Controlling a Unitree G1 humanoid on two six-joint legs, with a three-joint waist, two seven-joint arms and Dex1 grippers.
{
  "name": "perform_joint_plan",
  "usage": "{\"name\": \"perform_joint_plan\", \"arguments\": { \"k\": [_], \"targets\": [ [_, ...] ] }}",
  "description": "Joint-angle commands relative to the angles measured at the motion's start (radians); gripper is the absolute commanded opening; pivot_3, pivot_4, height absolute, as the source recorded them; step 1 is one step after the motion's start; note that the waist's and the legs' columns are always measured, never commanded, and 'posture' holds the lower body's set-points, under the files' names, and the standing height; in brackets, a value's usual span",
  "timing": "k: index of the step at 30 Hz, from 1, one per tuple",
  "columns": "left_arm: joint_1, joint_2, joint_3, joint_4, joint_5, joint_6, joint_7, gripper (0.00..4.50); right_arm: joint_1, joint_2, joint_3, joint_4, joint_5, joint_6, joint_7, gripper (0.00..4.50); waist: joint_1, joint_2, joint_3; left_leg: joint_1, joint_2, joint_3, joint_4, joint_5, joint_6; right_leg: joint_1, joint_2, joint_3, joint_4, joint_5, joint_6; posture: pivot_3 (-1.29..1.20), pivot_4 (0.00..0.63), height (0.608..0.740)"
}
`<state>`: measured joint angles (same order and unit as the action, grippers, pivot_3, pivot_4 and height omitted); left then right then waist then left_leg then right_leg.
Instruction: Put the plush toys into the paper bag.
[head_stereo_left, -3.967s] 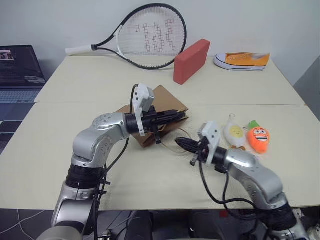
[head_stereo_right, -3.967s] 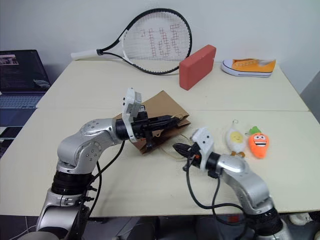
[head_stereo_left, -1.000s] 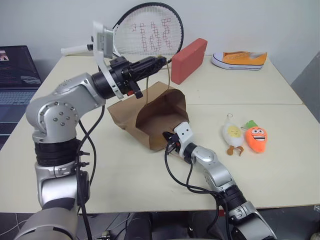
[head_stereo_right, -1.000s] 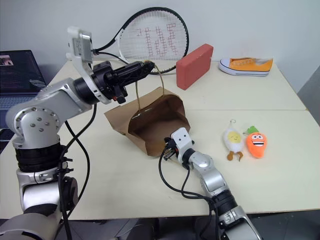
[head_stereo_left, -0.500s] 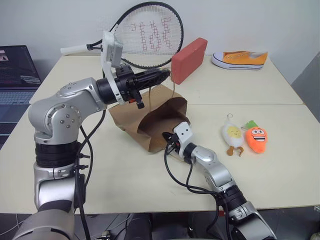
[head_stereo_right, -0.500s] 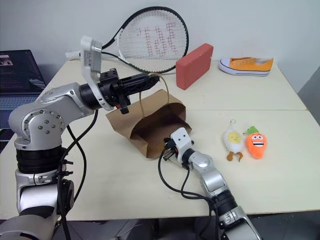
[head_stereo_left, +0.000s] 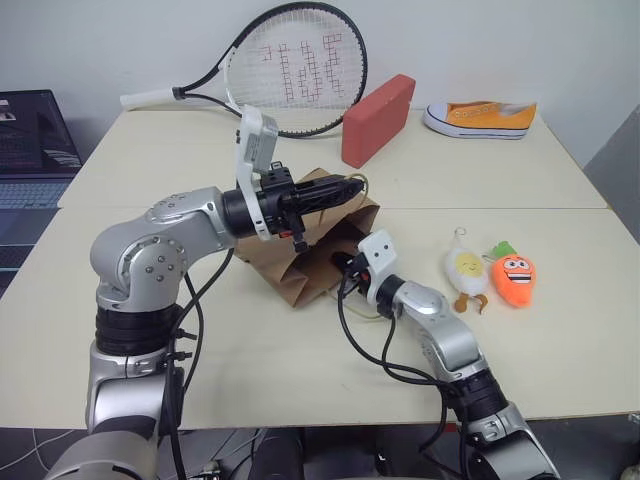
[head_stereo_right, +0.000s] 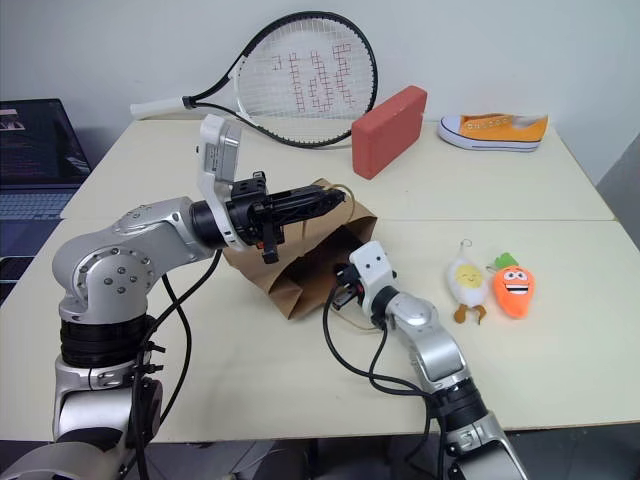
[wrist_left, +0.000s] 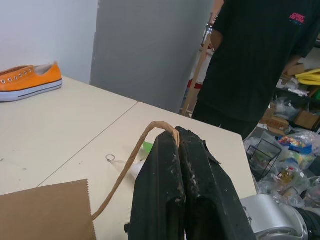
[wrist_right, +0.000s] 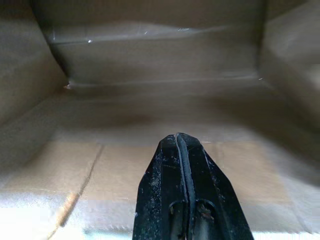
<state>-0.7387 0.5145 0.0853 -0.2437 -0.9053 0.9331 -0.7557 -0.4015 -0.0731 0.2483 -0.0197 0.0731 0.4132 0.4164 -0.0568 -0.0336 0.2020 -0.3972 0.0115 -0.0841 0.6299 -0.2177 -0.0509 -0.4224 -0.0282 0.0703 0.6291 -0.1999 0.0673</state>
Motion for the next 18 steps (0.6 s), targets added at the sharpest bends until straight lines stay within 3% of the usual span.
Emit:
{"name": "perform_joint_plan", "arguments": {
  "k": [1, 3, 11, 15, 18],
  "targets": [
    [0.006, -0.006, 0.005, -0.04, -0.026, 0.004, 0.0, 0.0, -0.001, -0.017, -0.023, -0.116, 0.042, 0.054, 0.022, 0.17, 0.0, 0.0, 0.0, 0.0, 0.0, 0.0, 0.0, 0.0, 0.0, 0.0, 0.0, 0.0, 0.0, 0.0, 0.0, 0.0, 0.15, 0.74],
    [0.014, -0.009, -0.001, -0.045, -0.026, 0.005, 0.0, 0.0, 0.007, -0.05, -0.027, -0.193, 0.067, 0.105, 0.048, 0.58, 0.0, 0.0, 0.0, 0.0, 0.0, 0.0, 0.0, 0.0, 0.0, 0.0, 0.0, 0.0, 0.0, 0.0, 0.0, 0.0, 0.15, 0.74],
    [0.031, -0.027, -0.012, -0.048, -0.028, 0.005, 0.004, 0.0, 0.052, -0.28, -0.135, -0.504, 0.201, 0.306, 0.168, 3.41, 0.004, 0.0, 0.0, -0.001, 0.0, 0.0, 0.0, 0.0, 0.0, 0.0, 0.0, 0.0, 0.0, -0.001, -0.002, 0.0, 0.15, 0.74],
    [0.036, -0.035, -0.017, -0.041, -0.027, 0.002, 0.0, 0.0, 0.122, -0.462, -0.261, -0.597, 0.259, 0.314, 0.249, 3.41, 0.01, 0.0, 0.0, -0.001, -0.001, 0.0, 0.0, 0.0, 0.0, 0.0, 0.0, 0.0, -0.001, -0.002, -0.004, 0.0, 0.15, 0.74],
    [0.041, -0.04, -0.02, -0.037, -0.025, -0.003, -0.002, 0.0, 0.219, -0.592, -0.306, -0.574, 0.166, 0.186, 0.267, 3.41, 0.011, 0.0, 0.0, -0.001, -0.001, 0.0, 0.0, 0.0, 0.0, 0.0, 0.0, 0.0, -0.001, -0.003, -0.005, 0.0, 0.15, 0.74]
  ]
}}
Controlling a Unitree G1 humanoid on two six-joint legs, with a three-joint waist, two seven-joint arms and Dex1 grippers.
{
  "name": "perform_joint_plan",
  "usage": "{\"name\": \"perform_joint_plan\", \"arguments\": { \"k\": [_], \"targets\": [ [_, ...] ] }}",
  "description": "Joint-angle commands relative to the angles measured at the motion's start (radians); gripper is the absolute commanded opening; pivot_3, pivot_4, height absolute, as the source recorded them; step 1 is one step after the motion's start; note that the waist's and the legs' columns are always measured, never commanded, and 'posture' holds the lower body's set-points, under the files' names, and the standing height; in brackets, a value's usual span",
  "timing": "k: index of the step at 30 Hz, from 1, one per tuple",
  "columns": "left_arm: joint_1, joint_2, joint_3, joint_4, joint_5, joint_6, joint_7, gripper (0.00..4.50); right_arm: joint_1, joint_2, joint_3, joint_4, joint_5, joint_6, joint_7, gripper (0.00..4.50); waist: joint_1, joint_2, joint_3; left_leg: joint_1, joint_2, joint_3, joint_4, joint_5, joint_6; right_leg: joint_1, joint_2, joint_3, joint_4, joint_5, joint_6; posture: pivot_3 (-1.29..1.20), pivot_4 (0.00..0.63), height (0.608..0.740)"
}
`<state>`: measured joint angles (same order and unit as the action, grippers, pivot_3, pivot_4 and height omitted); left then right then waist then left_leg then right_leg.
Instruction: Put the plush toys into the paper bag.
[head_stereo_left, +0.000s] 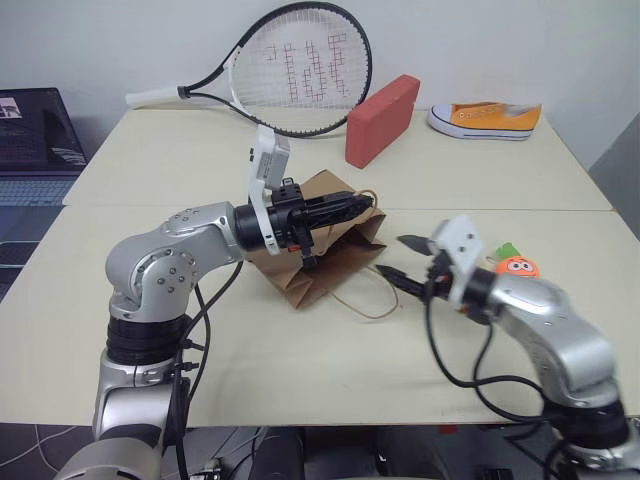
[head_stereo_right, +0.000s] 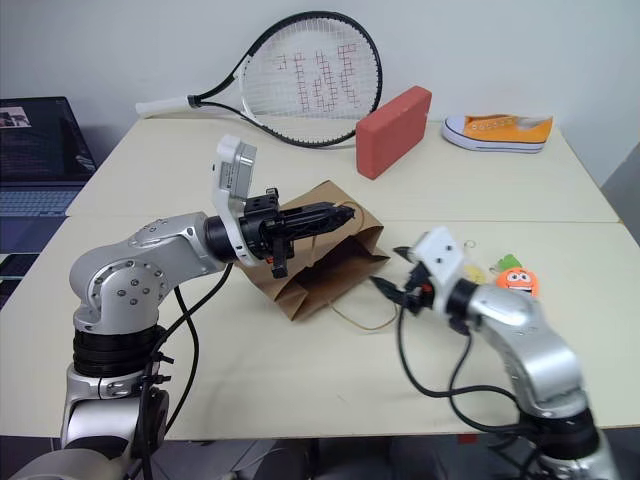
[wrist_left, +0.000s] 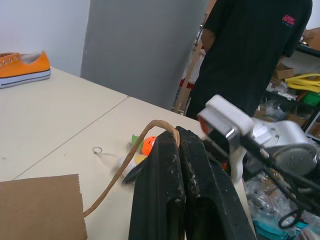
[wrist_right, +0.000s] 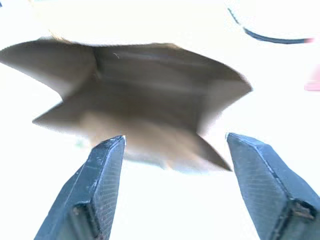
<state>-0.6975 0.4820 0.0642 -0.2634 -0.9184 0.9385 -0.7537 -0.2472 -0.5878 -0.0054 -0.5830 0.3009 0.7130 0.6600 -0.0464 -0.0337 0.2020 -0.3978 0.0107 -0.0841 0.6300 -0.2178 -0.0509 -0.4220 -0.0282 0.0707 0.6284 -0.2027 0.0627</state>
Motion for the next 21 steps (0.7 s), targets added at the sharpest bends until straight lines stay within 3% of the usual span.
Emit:
{"name": "perform_joint_plan", "arguments": {
  "k": [1, 4, 8, 17, 21],
  "targets": [
    [0.002, -0.011, -0.001, -0.017, -0.011, -0.01, -0.003, 0.0, 0.106, -0.114, -0.054, 0.015, -0.11, -0.171, 0.016, 3.41, 0.001, 0.0, 0.0, 0.0, 0.0, 0.0, 0.0, 0.0, 0.0, 0.0, 0.0, 0.0, 0.0, 0.0, 0.0, 0.0, 0.15, 0.74],
    [0.009, -0.024, -0.007, -0.018, -0.007, -0.015, 0.0, 0.0, 0.229, -0.19, -0.028, 0.103, -0.258, -0.367, -0.021, 3.41, 0.003, 0.0, 0.0, 0.0, 0.0, 0.001, 0.0, 0.0, 0.0, 0.0, 0.0, 0.0, 0.0, -0.001, -0.001, 0.0, 0.15, 0.74],
    [0.015, -0.035, -0.015, -0.019, 0.0, -0.022, 0.001, 0.0, 0.318, -0.185, -0.007, 0.18, -0.356, -0.49, -0.081, 3.41, -0.001, 0.0, 0.0, 0.001, 0.0, 0.002, 0.001, 0.0, 0.0, 0.0, 0.0, 0.001, 0.0, -0.001, -0.001, 0.0, 0.15, 0.74],
    [0.017, -0.058, -0.022, -0.009, 0.019, -0.038, 0.003, 0.0, 0.259, -0.093, 0.052, 0.367, -0.54, -0.598, -0.246, 3.41, -0.004, 0.0, 0.0, 0.001, 0.0, 0.003, 0.004, 0.0, 0.0, 0.001, 0.0, 0.002, 0.0, -0.001, -0.001, 0.0, 0.15, 0.74],
    [0.023, -0.063, -0.025, -0.011, 0.026, -0.039, 0.001, 0.0, 0.221, -0.071, 0.044, 0.421, -0.565, -0.61, -0.281, 2.44, -0.004, 0.0, 0.0, 0.001, 0.0, 0.003, 0.005, 0.0, 0.0, 0.002, 0.0, 0.002, 0.0, -0.001, -0.001, 0.0, 0.15, 0.74]
  ]
}}
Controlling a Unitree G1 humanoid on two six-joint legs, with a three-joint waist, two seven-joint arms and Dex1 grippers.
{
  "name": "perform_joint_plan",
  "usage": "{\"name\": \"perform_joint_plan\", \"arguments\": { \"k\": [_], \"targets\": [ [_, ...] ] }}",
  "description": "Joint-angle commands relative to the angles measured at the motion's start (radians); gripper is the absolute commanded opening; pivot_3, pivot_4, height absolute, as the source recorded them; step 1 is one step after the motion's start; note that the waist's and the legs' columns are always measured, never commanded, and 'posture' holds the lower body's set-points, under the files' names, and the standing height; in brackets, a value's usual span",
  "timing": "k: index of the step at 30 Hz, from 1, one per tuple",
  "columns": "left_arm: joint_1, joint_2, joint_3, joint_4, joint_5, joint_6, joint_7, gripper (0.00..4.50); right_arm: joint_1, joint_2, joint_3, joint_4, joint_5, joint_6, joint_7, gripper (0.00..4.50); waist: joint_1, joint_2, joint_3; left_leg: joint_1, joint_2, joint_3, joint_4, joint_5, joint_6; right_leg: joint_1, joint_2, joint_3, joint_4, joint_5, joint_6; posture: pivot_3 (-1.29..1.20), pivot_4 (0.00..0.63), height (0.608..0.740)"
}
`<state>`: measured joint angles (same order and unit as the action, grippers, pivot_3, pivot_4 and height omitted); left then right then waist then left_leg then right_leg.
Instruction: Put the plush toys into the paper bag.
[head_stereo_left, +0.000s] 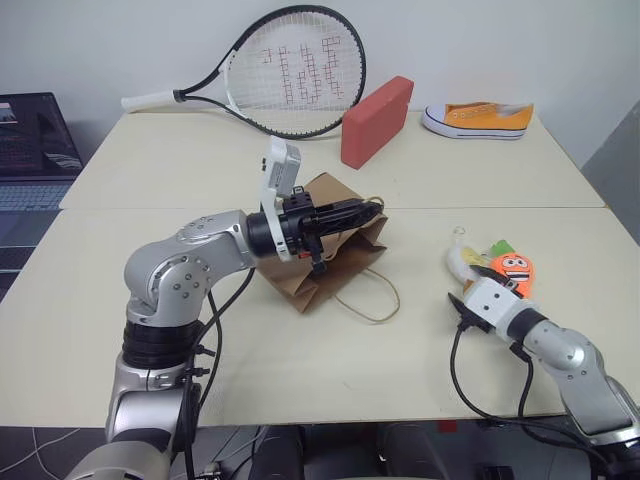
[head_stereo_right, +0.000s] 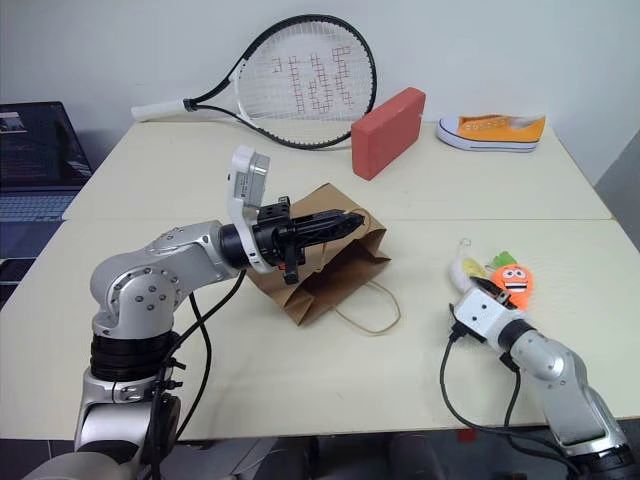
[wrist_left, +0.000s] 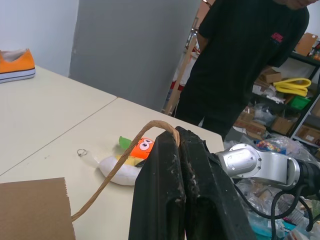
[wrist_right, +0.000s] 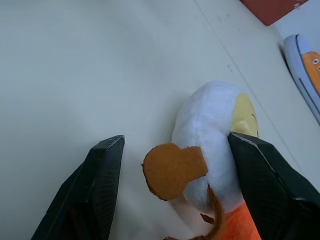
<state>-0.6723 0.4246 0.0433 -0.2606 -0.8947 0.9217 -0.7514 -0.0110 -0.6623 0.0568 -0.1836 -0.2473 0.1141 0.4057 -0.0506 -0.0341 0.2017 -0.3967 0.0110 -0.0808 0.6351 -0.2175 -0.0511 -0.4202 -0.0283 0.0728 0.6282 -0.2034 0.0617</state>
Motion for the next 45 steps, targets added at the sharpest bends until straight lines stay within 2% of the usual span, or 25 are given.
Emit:
{"name": "perform_joint_plan", "arguments": {
  "k": [1, 7, 10, 14, 18, 23, 28, 33, 40, 45],
  "targets": [
    [-0.002, -0.006, -0.003, -0.014, 0.004, -0.022, -0.001, 0.0, -0.023, 0.008, -0.028, 0.024, -0.016, -0.013, -0.034, 2.12, 0.0, 0.0, 0.0, 0.0, 0.0, 0.0, 0.0, 0.0, 0.0, 0.0, 0.0, 0.0, 0.0, 0.0, 0.0, 0.0, 0.15, 0.74],
    [-0.003, -0.001, 0.003, -0.007, 0.01, -0.023, -0.008, 0.0, -0.036, 0.004, -0.066, 0.024, -0.012, -0.034, -0.058, 0.03, 0.0, 0.0, 0.0, 0.0, 0.0, 0.0, 0.0, 0.0, 0.0, 0.0, 0.0, 0.0, 0.0, 0.0, 0.0, 0.0, 0.15, 0.74],
    [-0.007, 0.002, 0.007, 0.002, 0.012, -0.023, -0.011, 0.0, -0.042, 0.002, -0.089, 0.0, 0.006, -0.046, -0.047, 0.03, 0.001, 0.0, 0.0, 0.0, 0.0, 0.0, 0.0, 0.0, 0.0, 0.0, 0.0, 0.0, 0.0, 0.0, 0.0, 0.0, 0.15, 0.74],
    [-0.015, 0.008, 0.009, 0.018, 0.013, -0.025, -0.018, 0.0, -0.067, 0.002, -0.128, -0.149, 0.174, 0.018, 0.084, 0.03, -0.002, 0.0, 0.0, 0.0, 0.0, 0.0, 0.0, 0.0, 0.0, 0.0, 0.0, 0.0, 0.001, 0.0, 0.0, 0.0, 0.15, 0.74],
    [-0.024, 0.009, 0.005, 0.031, 0.014, -0.026, -0.027, 0.0, -0.05, -0.03, -0.144, -0.346, 0.446, 0.225, 0.277, 0.03, 0.0, 0.0, 0.0, 0.0, 0.0, -0.002, 0.0, 0.0, 0.0, 0.0, 0.001, 0.0, 0.002, 0.0, 0.001, 0.0, 0.15, 0.74],
    [-0.039, 0.007, 0.014, 0.045, 0.006, -0.021, -0.034, 0.0, -0.067, -0.017, -0.159, -0.451, 0.644, 0.412, 0.306, 0.03, 0.006, 0.0, 0.0, -0.001, 0.0, -0.002, 0.0, 0.0, 0.0, 0.0, 0.001, 0.0, 0.001, 0.0, 0.0, 0.0, 0.15, 0.74],
    [-0.057, 0.013, 0.024, 0.052, -0.013, -0.01, -0.044, 0.0, -0.133, 0.076, -0.052, -0.435, 0.637, 0.465, 0.232, 0.03, 0.005, 0.0, 0.0, 0.0, 0.0, -0.002, 0.0, 0.0, 0.0, 0.0, 0.001, 0.0, 0.002, 0.0, 0.0, 0.0, 0.15, 0.74],
    [-0.057, 0.01, 0.014, 0.045, -0.023, -0.005, -0.051, 0.0, -0.219, 0.198, 0.067, -0.289, 0.555, 0.39, 0.189, 0.03, 0.003, 0.0, 0.0, 0.0, 0.001, -0.002, 0.0, 0.0, 0.0, 0.0, 0.001, 0.0, 0.001, 0.0, 0.0, 0.0, 0.15, 0.74],
    [-0.057, 0.007, 0.012, 0.041, -0.027, 0.002, -0.054, 0.0, -0.288, 0.299, 0.151, -0.187, 0.519, 0.365, 0.181, 0.03, 0.002, 0.0, 0.0, -0.001, 0.001, -0.003, -0.001, 0.0, 0.0, -0.001, 0.002, -0.001, 0.002, 0.001, 0.001, 0.0, 0.15, 0.74],
    [-0.064, 0.004, 0.011, 0.046, -0.032, 0.002, -0.065, 0.0, -0.315, 0.407, 0.156, -0.135, 0.57, 0.44, 0.149, 0.03, 0.002, 0.0, 0.0, 0.0, 0.001, -0.004, -0.004, 0.0, 0.0, -0.001, 0.002, -0.001, 0.002, 0.003, 0.005, 0.0, 0.15, 0.74]
  ]
}}
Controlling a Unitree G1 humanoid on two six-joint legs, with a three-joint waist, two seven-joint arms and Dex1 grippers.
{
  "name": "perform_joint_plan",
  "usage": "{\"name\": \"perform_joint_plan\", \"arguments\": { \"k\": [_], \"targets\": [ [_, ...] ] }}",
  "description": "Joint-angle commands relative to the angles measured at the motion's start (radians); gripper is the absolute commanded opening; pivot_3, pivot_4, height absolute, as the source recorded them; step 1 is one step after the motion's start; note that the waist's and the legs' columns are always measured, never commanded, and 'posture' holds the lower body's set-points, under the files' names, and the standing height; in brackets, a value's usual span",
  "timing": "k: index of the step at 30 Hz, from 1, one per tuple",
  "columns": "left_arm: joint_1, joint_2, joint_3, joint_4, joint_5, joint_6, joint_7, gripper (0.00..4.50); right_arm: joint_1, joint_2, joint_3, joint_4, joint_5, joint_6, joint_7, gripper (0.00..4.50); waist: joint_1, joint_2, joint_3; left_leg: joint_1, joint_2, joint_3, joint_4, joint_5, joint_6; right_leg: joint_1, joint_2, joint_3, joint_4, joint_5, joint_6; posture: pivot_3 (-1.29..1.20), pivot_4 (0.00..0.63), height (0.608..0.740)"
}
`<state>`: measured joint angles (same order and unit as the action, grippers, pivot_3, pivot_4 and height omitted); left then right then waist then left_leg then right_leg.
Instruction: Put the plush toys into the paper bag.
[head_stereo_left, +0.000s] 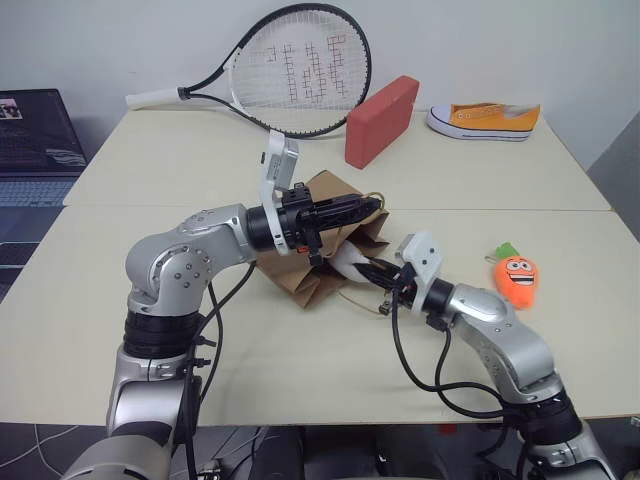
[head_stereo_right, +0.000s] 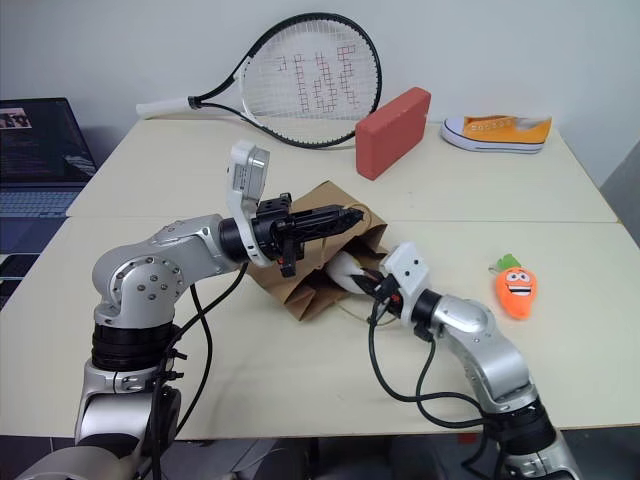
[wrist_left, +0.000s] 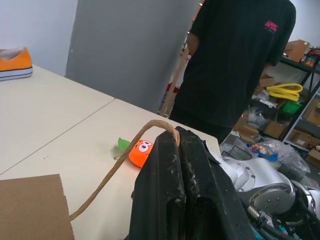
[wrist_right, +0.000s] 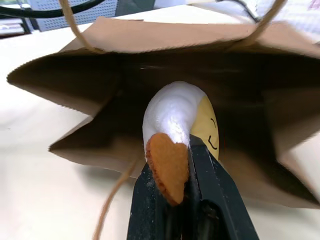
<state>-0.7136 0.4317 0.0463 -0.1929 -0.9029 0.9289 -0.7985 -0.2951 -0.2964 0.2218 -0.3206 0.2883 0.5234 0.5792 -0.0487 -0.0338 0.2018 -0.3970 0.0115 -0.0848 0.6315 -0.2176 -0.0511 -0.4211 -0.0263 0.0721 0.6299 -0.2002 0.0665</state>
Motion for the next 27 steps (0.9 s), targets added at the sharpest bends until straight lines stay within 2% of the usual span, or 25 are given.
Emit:
{"name": "perform_joint_plan", "arguments": {
  "k": [1, 7, 14, 18, 27],
  "targets": [
    [-0.023, -0.003, 0.007, -0.021, -0.027, -0.004, -0.023, 0.0, -0.042, 0.066, -0.013, 0.017, 0.042, 0.047, -0.035, 0.03, -0.001, 0.0, 0.0, 0.0, 0.0, 0.0, 0.0, 0.0, 0.0, 0.0, 0.0, 0.0, 0.0, 0.0, 0.0, 0.0, 0.15, 0.74],
    [-0.026, -0.008, 0.002, -0.017, -0.03, -0.001, -0.04, 0.0, -0.105, 0.169, -0.031, 0.102, 0.067, 0.094, -0.077, 0.03, -0.004, 0.0, 0.0, 0.0, 0.0, -0.001, 0.0, 0.0, 0.0, 0.0, 0.0, 0.0, 0.0, 0.0, -0.001, 0.0, 0.15, 0.74],
    [-0.026, -0.016, 0.003, -0.008, -0.027, -0.007, -0.037, 0.0, -0.142, 0.232, -0.016, 0.191, 0.033, 0.06, -0.116, 0.03, -0.005, 0.0, 0.0, 0.0, 0.0, -0.001, -0.001, 0.0, 0.0, 0.0, 0.001, 0.0, 0.0, 0.001, 0.0, 0.0, 0.15, 0.74],
    [-0.019, -0.021, 0.003, -0.009, -0.022, -0.011, -0.031, 0.0, -0.139, 0.246, -0.011, 0.21, 0.024, 0.058, -0.13, 1.01, -0.005, 0.0, 0.0, 0.0, 0.0, -0.001, -0.001, 0.0, 0.0, 0.0, 0.001, 0.0, 0.0, 0.001, 0.0, 0.0, 0.15, 0.74],
    [-0.004, -0.031, -0.001, -0.006, -0.002, -0.026, -0.018, 0.0, -0.129, 0.197, -0.022, 0.155, 0.023, 0.101, -0.123, 4.2, -0.006, 0.0, 0.0, 0.0, 0.0, -0.001, -0.001, 0.0, 0.0, 0.0, 0.001, 0.0, 0.0, 0.001, 0.0, 0.0, 0.15, 0.74]
  ]
}}
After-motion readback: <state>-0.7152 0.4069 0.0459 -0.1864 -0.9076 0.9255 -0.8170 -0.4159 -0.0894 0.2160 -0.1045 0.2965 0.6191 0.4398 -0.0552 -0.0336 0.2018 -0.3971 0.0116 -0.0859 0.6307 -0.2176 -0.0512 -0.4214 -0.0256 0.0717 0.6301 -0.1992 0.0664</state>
